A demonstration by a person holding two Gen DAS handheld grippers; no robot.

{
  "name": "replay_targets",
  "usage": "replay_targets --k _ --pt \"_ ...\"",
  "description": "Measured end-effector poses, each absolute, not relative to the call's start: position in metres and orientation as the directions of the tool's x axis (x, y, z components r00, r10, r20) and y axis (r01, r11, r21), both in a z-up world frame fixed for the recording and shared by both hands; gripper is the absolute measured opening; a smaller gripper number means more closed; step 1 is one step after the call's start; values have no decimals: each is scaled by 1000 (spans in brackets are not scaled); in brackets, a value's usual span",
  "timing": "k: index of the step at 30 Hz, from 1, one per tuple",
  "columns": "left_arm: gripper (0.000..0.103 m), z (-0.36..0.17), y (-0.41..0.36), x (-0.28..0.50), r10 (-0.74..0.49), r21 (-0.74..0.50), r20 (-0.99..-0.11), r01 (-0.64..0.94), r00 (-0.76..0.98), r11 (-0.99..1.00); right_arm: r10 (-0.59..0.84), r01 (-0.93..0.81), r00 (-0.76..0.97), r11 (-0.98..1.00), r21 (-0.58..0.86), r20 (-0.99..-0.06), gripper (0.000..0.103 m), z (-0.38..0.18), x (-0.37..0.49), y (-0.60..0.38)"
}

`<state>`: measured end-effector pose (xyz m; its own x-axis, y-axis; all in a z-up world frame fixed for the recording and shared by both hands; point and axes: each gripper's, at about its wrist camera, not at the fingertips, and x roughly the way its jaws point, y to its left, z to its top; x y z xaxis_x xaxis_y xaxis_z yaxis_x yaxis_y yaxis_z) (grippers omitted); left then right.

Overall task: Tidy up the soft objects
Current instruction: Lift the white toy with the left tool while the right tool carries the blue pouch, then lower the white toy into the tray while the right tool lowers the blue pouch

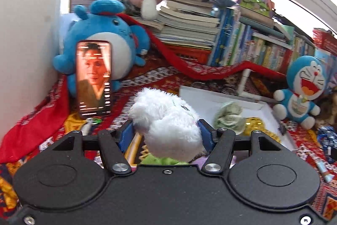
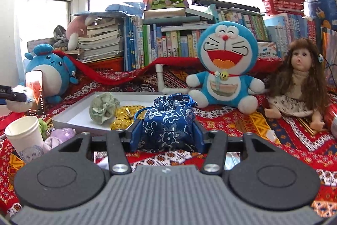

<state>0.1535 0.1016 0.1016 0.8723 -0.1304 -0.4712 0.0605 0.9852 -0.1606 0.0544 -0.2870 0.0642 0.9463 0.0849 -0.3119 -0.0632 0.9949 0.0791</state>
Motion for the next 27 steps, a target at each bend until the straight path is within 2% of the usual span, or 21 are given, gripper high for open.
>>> replay_targets --k 5,13,20,27 --pt "61 112 81 176 -215 -183 -521 138 826 973 116 -95 941 992 79 -319 55 75 73 -285" --pt "61 113 40 222 -281 -171 -626 223 727 960 167 -147 905 986 80 -391 55 79 110 -277" --pt "61 101 10 262 -275 -154 -718 239 640 959 175 -176 865 983 42 -470 55 74 151 -264" --pt "61 91 -11 288 -268 -139 -766 257 584 956 195 -186 814 980 72 -547 55 61 188 -262"
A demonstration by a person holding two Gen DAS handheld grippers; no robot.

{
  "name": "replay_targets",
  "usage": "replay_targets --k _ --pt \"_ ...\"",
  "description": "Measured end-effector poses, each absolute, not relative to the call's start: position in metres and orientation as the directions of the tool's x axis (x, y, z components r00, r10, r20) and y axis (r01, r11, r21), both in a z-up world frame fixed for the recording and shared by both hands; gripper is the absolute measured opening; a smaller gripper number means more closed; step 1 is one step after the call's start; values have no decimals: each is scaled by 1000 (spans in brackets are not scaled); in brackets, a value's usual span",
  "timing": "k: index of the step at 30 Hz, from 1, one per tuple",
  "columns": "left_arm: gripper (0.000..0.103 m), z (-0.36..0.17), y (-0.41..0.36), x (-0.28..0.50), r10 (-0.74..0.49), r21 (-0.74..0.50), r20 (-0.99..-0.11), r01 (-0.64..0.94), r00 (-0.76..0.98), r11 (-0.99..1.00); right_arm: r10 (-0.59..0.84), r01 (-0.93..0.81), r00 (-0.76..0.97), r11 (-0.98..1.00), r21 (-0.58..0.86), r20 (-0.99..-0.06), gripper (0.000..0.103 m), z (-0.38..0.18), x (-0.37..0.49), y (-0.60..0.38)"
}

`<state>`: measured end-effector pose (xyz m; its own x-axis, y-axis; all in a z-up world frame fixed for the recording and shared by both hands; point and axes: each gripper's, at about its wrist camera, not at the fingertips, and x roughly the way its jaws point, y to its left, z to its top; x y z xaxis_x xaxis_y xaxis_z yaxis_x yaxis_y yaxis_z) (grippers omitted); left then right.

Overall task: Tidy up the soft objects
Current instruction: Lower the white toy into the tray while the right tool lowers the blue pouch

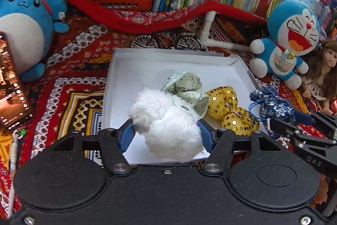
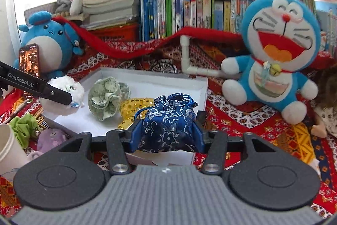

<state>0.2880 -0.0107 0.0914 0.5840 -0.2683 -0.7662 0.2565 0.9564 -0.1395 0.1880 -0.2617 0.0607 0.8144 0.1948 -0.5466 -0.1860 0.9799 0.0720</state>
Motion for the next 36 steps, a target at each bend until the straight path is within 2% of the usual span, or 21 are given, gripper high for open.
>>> replay_targets --k 11,21,28,31,36 --pt "62 75 -19 323 -253 -153 -829 234 499 960 241 -207 776 970 125 -582 55 52 218 -253" --pt "62 68 -18 340 -234 -155 -842 197 486 968 277 -195 755 960 200 -594 55 46 241 -249" --pt "63 60 -16 346 -233 -163 -848 184 476 969 260 -171 751 965 200 -607 56 40 247 -251" --pt "63 58 -17 347 -232 -167 -854 178 465 970 264 -162 748 962 218 -609 58 39 246 -254" --pt "66 57 -14 348 -247 -187 -850 171 466 967 267 -159 746 961 225 -610 67 39 243 -256"
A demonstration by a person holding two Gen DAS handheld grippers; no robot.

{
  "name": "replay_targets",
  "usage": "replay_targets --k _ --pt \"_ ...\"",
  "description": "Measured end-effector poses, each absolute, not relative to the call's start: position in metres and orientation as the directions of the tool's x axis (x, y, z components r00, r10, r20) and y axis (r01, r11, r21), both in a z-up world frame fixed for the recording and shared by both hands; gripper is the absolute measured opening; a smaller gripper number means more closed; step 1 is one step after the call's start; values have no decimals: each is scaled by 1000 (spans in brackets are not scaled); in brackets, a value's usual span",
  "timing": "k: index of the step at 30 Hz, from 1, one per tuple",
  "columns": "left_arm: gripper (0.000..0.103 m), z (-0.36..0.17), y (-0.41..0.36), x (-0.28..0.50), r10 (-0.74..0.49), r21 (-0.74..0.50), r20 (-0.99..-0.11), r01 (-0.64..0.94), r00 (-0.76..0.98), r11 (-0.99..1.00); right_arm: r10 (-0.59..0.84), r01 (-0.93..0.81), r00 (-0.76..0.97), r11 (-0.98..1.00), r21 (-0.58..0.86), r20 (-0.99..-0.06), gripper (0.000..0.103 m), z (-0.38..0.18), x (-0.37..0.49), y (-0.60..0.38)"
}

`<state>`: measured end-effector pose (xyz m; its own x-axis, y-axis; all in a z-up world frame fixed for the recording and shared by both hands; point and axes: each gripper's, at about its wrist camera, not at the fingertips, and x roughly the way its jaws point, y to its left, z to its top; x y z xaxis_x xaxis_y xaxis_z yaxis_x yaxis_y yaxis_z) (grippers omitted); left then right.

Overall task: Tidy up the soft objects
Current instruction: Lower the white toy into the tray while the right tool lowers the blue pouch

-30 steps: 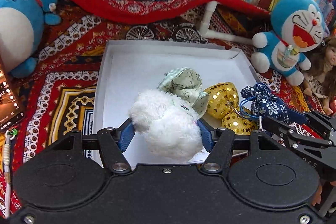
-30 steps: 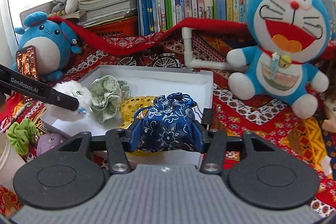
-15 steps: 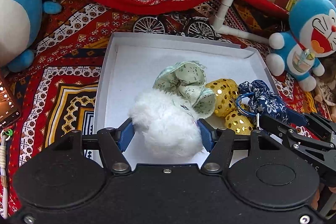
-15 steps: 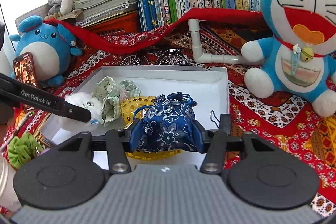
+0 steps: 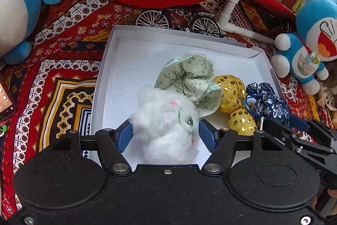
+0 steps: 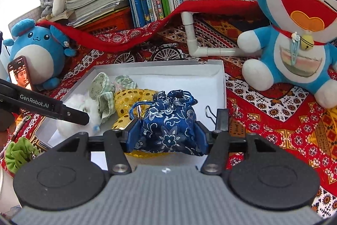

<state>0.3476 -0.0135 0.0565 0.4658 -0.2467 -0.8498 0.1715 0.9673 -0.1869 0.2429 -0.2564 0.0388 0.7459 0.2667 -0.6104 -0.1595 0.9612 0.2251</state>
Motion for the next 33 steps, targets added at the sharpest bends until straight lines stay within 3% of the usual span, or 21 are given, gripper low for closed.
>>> replay_targets --k 10,33 --pt "78 62 -6 341 -263 -214 -836 156 482 964 277 -167 752 958 233 -599 78 44 233 -261" --pt "80 95 13 289 -351 -296 -761 190 545 936 283 -216 797 959 186 -533 86 68 183 -263"
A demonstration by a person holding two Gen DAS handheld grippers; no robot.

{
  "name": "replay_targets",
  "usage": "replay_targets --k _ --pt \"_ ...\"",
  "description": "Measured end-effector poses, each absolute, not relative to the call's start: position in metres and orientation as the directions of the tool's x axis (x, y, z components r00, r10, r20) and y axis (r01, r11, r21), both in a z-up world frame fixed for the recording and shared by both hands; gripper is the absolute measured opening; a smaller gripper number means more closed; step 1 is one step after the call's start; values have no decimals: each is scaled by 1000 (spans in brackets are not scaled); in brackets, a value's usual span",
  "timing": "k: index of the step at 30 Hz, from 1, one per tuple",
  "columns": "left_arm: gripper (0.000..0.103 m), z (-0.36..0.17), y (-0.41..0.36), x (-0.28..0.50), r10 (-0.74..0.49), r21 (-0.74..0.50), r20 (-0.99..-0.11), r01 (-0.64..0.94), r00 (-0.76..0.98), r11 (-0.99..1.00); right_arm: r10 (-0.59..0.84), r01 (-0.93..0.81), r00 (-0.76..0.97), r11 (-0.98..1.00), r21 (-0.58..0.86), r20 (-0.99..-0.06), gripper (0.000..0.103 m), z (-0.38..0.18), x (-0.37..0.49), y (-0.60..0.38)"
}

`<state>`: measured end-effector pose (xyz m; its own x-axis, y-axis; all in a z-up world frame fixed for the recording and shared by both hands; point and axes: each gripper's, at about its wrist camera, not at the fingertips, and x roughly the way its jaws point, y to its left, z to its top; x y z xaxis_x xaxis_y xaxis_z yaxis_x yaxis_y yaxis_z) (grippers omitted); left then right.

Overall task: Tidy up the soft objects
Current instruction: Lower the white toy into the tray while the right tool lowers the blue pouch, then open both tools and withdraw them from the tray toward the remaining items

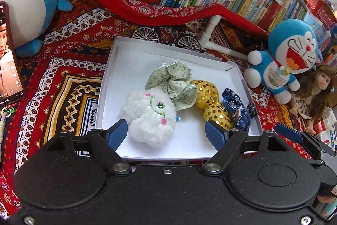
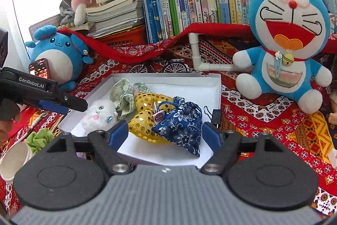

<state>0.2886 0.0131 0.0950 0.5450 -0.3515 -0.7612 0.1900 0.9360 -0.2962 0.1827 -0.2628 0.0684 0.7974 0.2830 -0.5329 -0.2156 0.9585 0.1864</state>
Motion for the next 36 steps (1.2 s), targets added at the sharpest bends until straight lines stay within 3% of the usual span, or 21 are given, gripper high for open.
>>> replay_targets --k 36 --pt "83 120 36 172 -419 -254 -599 335 682 907 323 -312 848 945 97 -420 96 83 100 -256"
